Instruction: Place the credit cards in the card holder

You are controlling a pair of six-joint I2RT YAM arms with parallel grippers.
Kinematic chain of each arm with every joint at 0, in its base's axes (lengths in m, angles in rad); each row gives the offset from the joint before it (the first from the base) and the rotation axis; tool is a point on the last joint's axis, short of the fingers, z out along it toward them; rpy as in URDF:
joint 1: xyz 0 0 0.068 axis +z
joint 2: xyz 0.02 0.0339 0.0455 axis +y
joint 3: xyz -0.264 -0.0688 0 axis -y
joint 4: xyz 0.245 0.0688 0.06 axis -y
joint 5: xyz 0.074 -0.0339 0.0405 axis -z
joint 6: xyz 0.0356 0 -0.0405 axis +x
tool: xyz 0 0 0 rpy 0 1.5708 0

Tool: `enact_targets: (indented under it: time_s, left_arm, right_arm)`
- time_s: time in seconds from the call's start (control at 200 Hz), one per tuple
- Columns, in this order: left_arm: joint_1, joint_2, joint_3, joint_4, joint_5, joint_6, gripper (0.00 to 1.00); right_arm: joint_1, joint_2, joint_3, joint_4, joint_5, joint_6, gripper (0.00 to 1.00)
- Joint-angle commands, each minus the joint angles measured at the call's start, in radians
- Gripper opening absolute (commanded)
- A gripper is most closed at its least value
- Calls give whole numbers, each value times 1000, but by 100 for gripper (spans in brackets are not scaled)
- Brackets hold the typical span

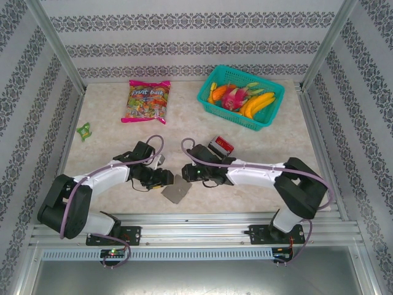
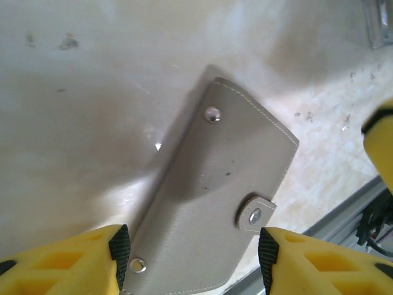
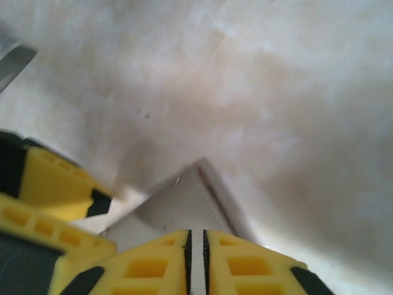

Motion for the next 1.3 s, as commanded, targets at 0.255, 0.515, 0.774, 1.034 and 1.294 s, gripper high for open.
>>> enact_targets:
  time_s: [0.255, 0.515, 0.774, 1.034, 1.294]
  left_arm:
    - [-28, 100, 51, 44, 57, 59, 64]
    - [-82, 137, 73, 39, 67, 42, 62]
    - [-94, 30, 14, 129, 75, -75, 47]
    - [-93, -52, -23, 139, 59, -112, 35]
    - [-94, -103, -48, 157, 16, -161, 14]
  right_arm:
    - [42, 60, -111, 134, -106, 150, 13]
    - [12, 107, -96, 90, -36, 124, 11]
    - [-12, 128, -87, 52, -36, 92, 11]
    - [-12, 144, -64, 41, -37, 84, 12]
    - [-14, 85, -100, 78, 31, 129, 15]
